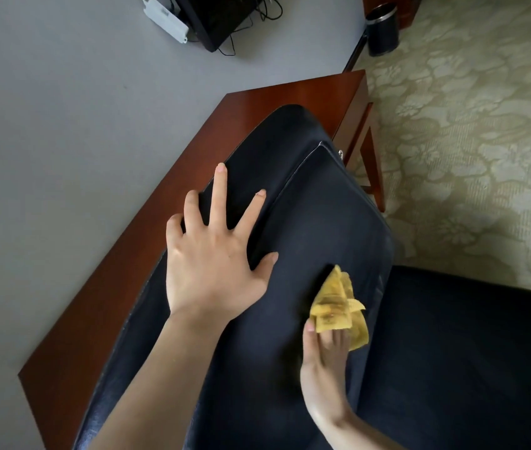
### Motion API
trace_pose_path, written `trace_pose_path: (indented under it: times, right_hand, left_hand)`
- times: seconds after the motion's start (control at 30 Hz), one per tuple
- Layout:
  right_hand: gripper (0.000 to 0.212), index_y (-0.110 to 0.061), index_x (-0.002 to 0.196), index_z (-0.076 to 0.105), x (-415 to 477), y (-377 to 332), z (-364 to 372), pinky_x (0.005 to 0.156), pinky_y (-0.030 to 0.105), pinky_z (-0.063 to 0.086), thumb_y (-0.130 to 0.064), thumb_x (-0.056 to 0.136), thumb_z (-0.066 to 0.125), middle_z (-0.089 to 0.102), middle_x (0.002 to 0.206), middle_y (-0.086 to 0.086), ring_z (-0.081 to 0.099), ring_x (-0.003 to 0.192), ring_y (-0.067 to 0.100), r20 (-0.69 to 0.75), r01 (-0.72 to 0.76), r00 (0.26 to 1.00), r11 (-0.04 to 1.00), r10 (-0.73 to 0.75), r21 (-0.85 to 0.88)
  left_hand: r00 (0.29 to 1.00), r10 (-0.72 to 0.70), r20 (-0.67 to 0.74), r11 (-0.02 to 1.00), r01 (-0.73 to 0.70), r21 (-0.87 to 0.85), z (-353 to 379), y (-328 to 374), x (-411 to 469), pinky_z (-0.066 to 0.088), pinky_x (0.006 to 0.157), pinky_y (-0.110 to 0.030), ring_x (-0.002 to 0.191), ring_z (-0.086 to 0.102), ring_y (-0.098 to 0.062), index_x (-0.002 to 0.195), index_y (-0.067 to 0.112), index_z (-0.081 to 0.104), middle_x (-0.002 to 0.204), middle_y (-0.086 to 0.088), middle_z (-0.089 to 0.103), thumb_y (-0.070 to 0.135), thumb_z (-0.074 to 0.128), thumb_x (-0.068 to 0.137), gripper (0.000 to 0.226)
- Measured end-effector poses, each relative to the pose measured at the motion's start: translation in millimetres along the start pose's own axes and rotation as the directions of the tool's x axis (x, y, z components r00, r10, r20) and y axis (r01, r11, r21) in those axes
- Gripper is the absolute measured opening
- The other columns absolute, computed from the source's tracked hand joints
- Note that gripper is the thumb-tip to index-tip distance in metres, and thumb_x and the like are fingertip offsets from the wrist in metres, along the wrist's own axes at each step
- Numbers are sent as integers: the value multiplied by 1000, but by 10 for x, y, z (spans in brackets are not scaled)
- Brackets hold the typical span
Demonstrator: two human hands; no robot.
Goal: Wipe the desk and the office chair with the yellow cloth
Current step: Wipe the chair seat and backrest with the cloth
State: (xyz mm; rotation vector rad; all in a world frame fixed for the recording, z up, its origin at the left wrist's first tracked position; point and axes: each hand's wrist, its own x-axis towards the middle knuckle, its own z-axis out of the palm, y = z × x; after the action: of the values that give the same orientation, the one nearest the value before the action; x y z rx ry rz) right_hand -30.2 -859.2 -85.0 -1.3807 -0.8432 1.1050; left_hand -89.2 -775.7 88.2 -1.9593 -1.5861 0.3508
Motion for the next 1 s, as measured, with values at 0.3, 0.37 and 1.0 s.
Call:
trace_pose_path:
  times: [0.3, 0.37, 1.0]
  right_hand:
    - [47, -56, 135, -8, 400, -671, 126, 112, 26, -22, -44, 97, 15, -21, 148, -33, -30, 136, -2, 212, 273, 942, 961, -259, -38]
    - [46, -54, 137, -6, 660, -874, 169, 112, 28, -21, -50, 96, 13, -24, 145, -35, -30, 137, 0, 214, 360, 916, 931, -340, -58]
    - [54, -24, 152, 1, 1993, -1380, 130, 116, 38, 2, -42, 102, 13, -2, 159, -7, 2, 146, 18, 89, 336, 936, 781, -342, -527]
  left_hand:
    - [998, -23, 55, 996, 28, -90, -114, 12, 3, 35, 98, -52, 133, 33, -44, 152, 33, 16, 161, -11, 4, 72, 0, 85, 80]
    - [997, -28, 66, 994, 35, -100, -126, 22, 6, 34, 98, -52, 133, 32, -43, 152, 34, 18, 161, -10, 4, 72, 0, 84, 80]
    - [992, -49, 119, 991, 64, -121, -126, 32, 16, 28, 106, -49, 140, 23, -40, 151, 39, 6, 161, -6, -6, 73, -13, 80, 81]
